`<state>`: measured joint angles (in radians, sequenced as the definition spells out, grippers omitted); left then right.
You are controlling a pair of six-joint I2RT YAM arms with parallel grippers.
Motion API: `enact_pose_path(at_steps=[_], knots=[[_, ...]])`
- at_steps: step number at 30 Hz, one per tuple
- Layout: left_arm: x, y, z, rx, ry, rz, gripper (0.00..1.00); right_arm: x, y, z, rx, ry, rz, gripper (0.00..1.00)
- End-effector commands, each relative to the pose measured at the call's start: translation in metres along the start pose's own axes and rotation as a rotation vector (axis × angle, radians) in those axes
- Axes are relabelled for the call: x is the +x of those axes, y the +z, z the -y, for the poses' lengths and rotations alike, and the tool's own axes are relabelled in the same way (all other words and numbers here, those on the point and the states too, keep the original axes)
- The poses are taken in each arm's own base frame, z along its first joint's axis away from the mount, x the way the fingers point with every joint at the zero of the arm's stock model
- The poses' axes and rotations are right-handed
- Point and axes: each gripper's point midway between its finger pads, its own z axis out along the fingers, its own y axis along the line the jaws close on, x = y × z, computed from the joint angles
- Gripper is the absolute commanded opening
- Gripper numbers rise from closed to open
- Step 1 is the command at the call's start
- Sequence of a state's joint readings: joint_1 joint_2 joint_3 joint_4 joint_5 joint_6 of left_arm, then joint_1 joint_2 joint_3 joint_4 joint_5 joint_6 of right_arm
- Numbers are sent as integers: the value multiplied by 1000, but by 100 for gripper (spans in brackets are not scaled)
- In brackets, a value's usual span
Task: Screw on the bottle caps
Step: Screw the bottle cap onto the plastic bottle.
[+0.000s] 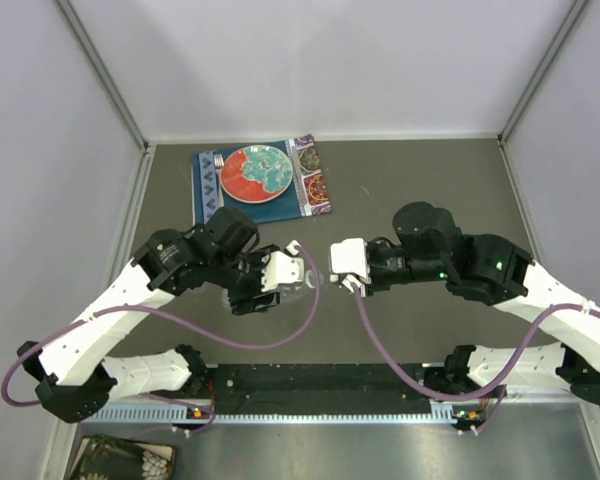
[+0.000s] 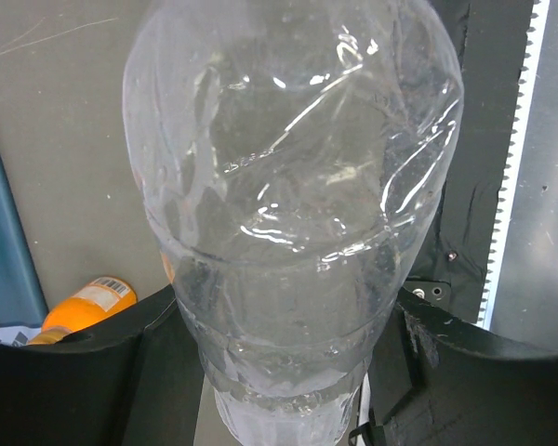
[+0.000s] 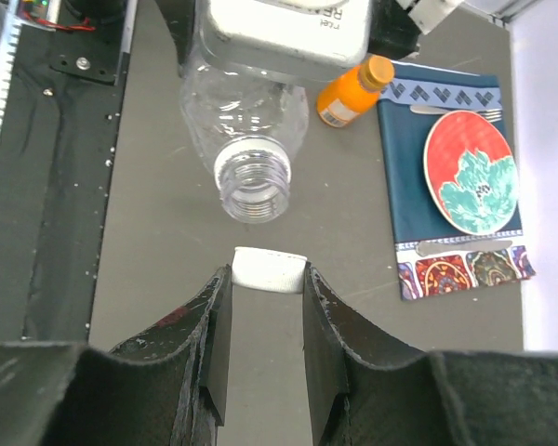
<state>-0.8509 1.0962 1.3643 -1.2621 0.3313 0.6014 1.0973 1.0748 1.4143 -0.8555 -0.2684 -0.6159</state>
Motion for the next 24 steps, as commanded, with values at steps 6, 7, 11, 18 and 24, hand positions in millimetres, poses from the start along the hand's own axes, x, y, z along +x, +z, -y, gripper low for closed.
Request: enact_pose_path(at_steps=[6, 7, 11, 18, 24], knots=[[-7, 6, 5, 52, -13, 17, 26, -18, 5, 14, 78, -122, 47, 13], [-7, 6, 5, 52, -14, 18, 26, -18, 7, 13, 74, -127, 44, 13], [-8, 6, 3, 50, -15, 14, 26, -16, 14, 2, 41, -158, 34, 14], [-7, 6, 1, 34, -14, 10, 26, -3, 14, -11, 24, -184, -5, 17], [-10, 5, 2, 41, -19, 20, 26, -9, 15, -11, 26, -195, 2, 16]])
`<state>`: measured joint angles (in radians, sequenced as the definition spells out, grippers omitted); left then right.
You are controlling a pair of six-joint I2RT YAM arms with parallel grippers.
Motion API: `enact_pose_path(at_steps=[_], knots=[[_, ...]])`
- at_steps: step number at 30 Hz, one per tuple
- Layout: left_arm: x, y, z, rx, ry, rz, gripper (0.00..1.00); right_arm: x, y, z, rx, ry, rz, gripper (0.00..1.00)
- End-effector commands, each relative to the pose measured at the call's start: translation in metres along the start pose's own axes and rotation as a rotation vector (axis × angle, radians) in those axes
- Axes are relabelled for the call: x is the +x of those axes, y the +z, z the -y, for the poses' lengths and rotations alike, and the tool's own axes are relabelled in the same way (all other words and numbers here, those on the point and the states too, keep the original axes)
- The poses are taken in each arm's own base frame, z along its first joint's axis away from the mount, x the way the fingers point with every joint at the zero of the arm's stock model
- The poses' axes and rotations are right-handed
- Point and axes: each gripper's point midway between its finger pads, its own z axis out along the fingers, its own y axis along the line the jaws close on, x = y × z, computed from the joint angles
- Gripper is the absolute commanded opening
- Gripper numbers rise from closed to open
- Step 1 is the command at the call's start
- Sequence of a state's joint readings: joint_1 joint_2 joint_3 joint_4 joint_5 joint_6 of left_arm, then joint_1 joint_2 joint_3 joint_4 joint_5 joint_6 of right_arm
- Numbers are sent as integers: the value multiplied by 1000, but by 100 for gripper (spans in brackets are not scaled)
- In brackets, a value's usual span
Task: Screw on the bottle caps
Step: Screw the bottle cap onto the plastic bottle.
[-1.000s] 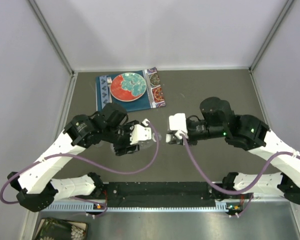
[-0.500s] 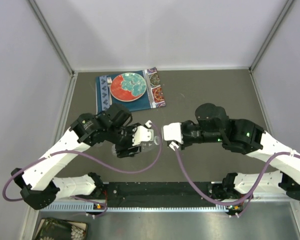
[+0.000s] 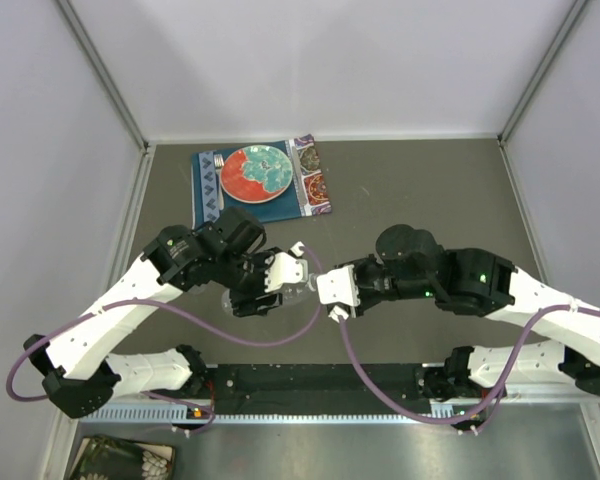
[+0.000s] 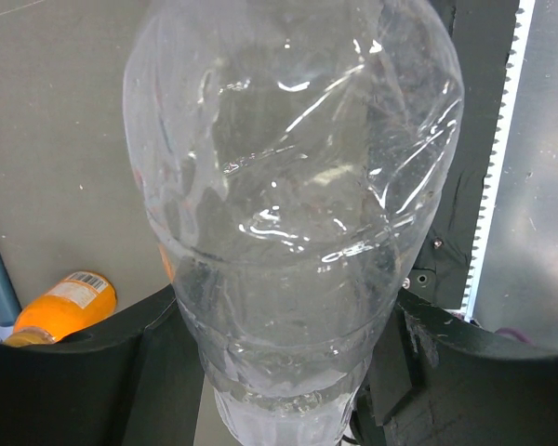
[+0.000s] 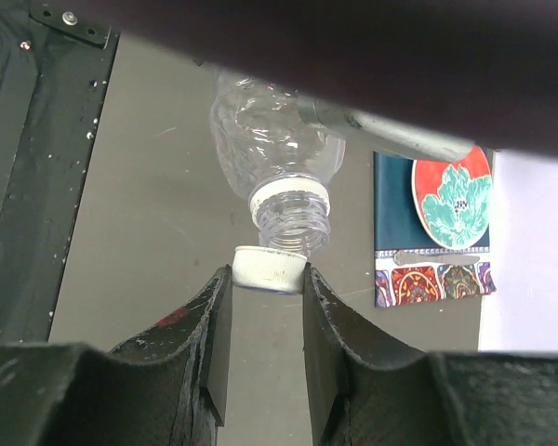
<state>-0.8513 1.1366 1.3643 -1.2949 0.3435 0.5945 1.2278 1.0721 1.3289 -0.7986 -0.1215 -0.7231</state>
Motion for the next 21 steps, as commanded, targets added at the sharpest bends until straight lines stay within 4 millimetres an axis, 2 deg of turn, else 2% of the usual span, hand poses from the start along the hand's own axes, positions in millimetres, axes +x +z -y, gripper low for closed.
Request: enact_pose_path(at_steps=[1, 7, 15, 21], knots=[[-18, -4, -2, -5, 10, 71, 26, -17, -4, 8, 31, -29, 47, 15], [-14, -2, 1, 8, 6, 64, 26, -21, -5, 16, 58, -47, 49, 13], [-13, -1, 2, 8, -1, 62, 26, -44, -17, 21, 74, -43, 142, 11], [-11, 0, 3, 15, -9, 56, 26, -48, -20, 22, 98, -49, 157, 10]])
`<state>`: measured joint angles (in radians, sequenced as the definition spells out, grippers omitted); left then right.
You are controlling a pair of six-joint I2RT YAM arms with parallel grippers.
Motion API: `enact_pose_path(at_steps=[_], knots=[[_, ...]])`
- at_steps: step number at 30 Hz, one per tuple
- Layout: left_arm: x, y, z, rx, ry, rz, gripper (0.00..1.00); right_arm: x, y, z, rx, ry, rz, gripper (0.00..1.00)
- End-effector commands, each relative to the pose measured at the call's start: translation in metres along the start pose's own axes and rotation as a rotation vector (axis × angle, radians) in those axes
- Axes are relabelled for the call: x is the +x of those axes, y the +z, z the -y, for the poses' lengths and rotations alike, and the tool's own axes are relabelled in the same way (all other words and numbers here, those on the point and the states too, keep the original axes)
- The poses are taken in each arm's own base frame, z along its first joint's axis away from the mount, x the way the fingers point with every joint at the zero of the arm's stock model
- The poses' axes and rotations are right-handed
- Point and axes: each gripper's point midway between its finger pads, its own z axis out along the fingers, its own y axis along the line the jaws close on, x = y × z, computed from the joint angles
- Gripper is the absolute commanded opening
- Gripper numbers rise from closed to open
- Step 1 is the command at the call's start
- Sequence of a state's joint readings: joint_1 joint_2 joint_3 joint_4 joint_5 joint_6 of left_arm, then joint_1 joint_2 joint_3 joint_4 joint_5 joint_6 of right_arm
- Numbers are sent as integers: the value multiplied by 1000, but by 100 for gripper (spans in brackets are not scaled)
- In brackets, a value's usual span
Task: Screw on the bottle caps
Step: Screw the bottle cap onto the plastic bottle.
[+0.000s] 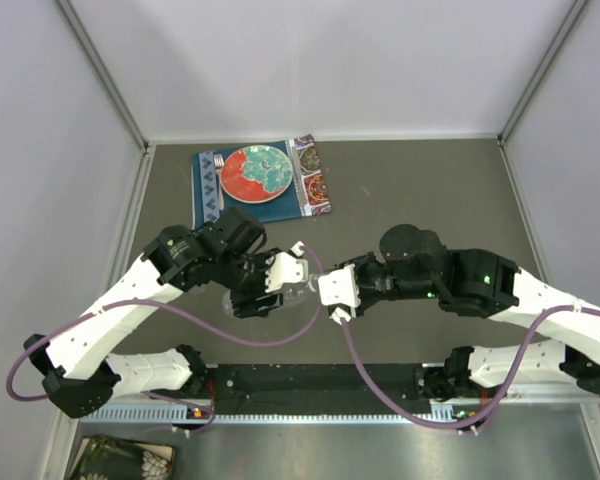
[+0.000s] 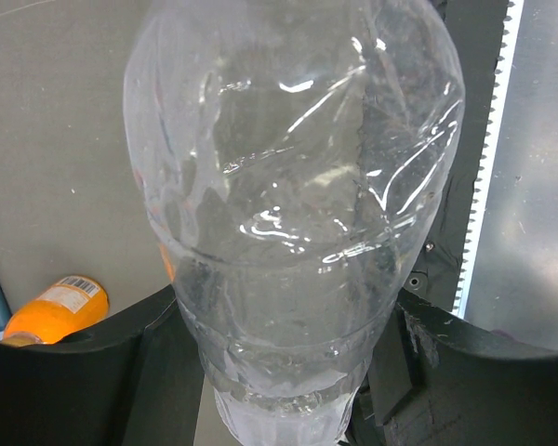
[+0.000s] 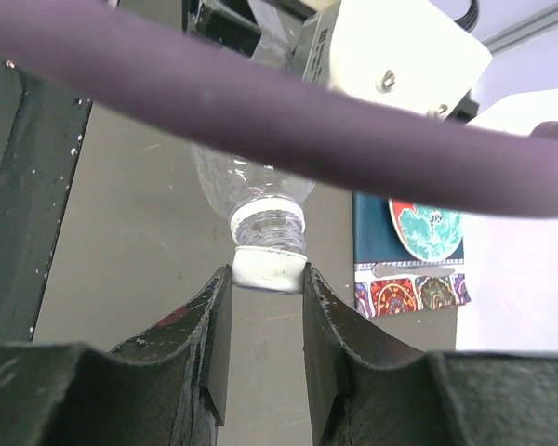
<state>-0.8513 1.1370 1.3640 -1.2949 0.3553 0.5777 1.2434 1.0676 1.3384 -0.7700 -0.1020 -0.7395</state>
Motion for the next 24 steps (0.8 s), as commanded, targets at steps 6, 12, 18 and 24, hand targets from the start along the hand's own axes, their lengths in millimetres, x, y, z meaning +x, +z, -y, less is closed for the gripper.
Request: enact_pose_path(at_steps=[6, 12, 18, 24], knots=[[-8, 1, 2, 20, 6, 39, 27, -41, -13, 12, 48, -38, 142, 11], [-2, 6, 6, 52, 9, -10, 27, -36, -7, 11, 68, -105, 91, 12], [5, 11, 9, 75, 13, -58, 28, -25, 7, -1, 73, -245, -21, 12], [1, 11, 6, 66, 11, -56, 28, -21, 19, -14, 20, -296, -60, 11]])
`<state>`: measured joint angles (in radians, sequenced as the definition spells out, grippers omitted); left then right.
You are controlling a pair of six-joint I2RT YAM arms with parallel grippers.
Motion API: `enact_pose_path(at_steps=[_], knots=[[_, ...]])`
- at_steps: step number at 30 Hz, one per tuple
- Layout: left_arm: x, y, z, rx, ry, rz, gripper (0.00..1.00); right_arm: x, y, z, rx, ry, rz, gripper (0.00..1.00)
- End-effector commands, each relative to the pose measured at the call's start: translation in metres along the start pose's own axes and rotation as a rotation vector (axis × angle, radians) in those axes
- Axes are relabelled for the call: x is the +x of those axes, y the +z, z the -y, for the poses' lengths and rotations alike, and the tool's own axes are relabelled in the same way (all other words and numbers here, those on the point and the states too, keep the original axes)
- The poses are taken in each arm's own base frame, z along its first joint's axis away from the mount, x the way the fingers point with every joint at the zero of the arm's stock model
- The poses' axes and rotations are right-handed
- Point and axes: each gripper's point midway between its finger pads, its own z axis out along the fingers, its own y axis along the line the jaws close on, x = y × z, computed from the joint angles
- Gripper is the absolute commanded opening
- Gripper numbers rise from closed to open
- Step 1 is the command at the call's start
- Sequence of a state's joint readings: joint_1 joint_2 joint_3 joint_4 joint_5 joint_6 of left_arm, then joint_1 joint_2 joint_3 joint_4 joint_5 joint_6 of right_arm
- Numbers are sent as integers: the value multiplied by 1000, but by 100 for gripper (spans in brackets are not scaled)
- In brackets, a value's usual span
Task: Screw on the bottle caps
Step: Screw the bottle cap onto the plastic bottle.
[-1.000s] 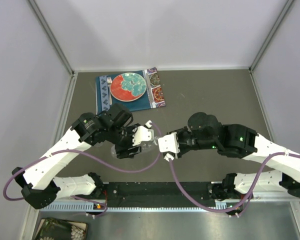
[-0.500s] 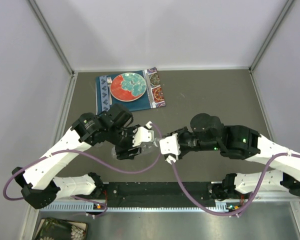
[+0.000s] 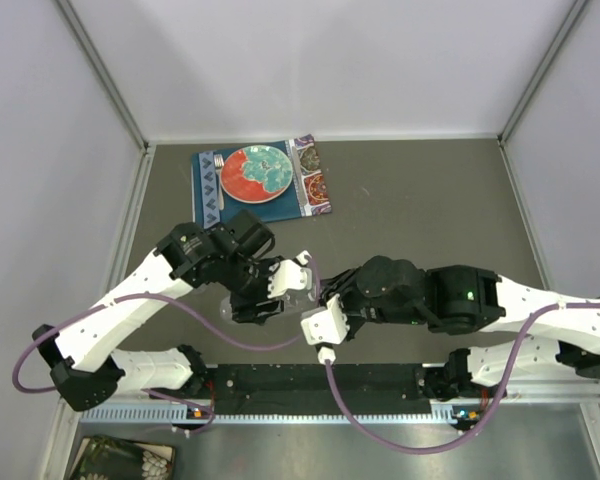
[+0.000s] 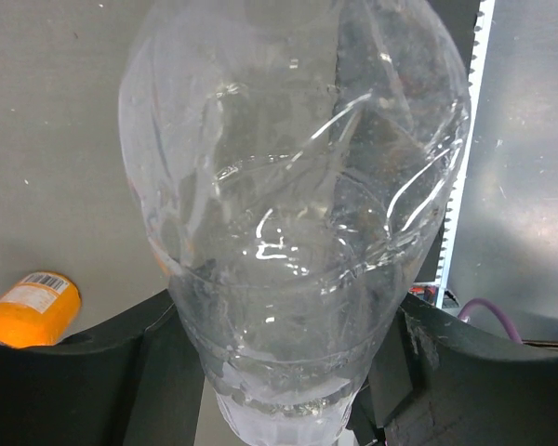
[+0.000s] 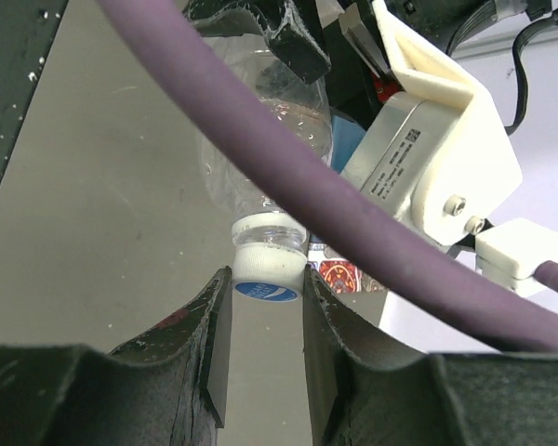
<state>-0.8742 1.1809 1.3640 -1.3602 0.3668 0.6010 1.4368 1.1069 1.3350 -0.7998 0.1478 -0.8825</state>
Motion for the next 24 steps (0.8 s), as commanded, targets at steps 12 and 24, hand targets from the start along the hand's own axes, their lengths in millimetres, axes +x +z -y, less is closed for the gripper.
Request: enact_pose_path(at_steps=[12, 24], knots=[[-14, -3, -4, -19, 51, 53, 27, -38, -2, 2, -12, -3, 155, 10], [-49, -31, -34, -200, 26, 157, 21, -53, -3, -18, -93, 101, 250, 8]])
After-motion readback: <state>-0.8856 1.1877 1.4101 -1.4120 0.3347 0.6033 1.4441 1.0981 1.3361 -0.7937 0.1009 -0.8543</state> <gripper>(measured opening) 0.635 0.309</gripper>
